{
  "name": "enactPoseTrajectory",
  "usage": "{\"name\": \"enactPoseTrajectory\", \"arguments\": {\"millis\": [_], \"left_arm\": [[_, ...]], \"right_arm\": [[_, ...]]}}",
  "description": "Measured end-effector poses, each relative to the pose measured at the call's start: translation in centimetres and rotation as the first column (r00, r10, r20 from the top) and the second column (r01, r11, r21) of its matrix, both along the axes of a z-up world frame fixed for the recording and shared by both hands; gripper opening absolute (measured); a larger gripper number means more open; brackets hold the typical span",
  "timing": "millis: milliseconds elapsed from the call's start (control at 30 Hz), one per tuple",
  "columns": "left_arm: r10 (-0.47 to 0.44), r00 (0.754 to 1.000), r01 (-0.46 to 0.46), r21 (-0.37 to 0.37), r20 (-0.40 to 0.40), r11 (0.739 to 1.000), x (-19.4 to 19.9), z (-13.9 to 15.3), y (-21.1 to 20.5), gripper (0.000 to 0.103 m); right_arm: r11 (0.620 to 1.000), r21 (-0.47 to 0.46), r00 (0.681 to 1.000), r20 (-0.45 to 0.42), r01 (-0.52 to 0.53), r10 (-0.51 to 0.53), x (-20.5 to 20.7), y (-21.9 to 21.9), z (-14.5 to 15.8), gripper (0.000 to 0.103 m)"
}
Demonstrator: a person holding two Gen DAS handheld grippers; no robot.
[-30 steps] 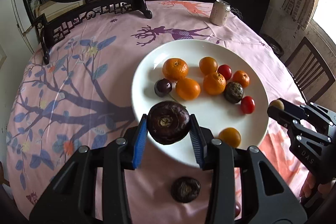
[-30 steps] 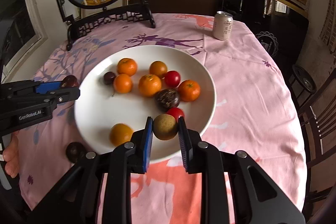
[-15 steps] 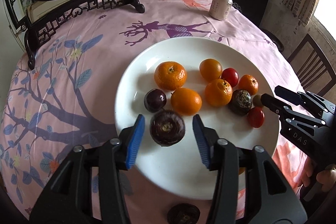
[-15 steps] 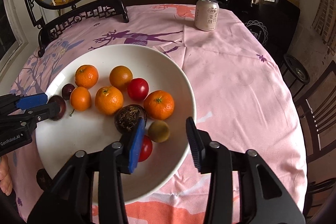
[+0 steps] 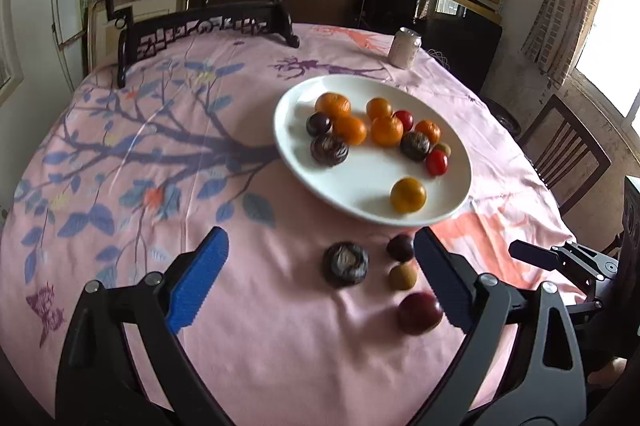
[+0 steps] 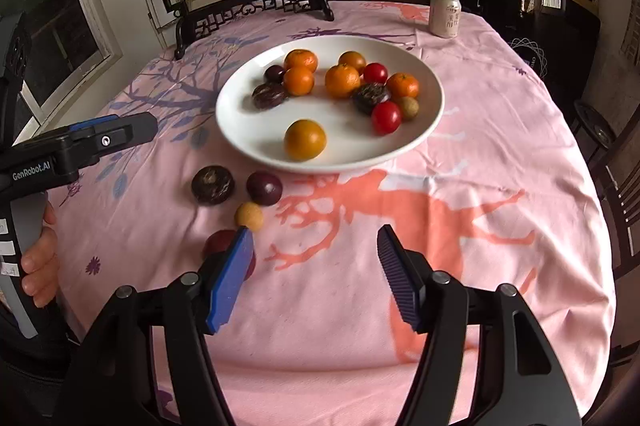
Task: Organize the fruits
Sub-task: 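Grasp a dark red plum with the right tool while the left tool grasps a passion fruit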
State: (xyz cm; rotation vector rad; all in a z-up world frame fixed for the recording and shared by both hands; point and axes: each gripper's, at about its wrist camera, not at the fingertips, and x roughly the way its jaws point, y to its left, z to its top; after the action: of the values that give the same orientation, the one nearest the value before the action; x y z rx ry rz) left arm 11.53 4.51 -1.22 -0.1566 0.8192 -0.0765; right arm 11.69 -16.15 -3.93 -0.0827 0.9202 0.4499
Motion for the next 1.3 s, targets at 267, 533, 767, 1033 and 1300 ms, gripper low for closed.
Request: {"name": "enactPoseTrajectory", "arguments": {"millis": [267,533,767,1033,1300], "left_arm": [[0.076,0.995,-0.075,0.019,-0.065,0.997,-3.4,-2.9,2.1,0.096],[0.064,0.995,-0.064,0.004,-0.071,0.998,-4.5,-3.3,2.7,0.096],[0.000,0.997,0.001,0.013,-0.083,1.000,-3.3,-3.6,1.3,0.096],[-0.035,0.984,0.047,0.067,-0.175,0.997,1.9,-6.1,-2.0,0.096],[-0.022,0.977,0.048,0.122,-0.212,0.991,4.3,-7.4,-3.7,0.087]], "right_arm": [[0.993,-0.037,0.993,-0.045,-0.115,0.114,-1.9,4.8,-2.1,0.065],[0.993,-0.063,0.994,-0.047,-0.100,0.098,0.0,6.7,-4.1,0.052],[0.996,-0.023,0.993,-0.076,-0.089,0.087,-0.1,5.6,-3.7,0.039],[0.999,0.033,0.996,-0.084,-0.018,0.021,-0.6,1.7,-2.9,0.039],[0.996,0.086,0.995,-0.095,0.022,-0.013,-0.6,-1.1,-2.8,0.039]]}}
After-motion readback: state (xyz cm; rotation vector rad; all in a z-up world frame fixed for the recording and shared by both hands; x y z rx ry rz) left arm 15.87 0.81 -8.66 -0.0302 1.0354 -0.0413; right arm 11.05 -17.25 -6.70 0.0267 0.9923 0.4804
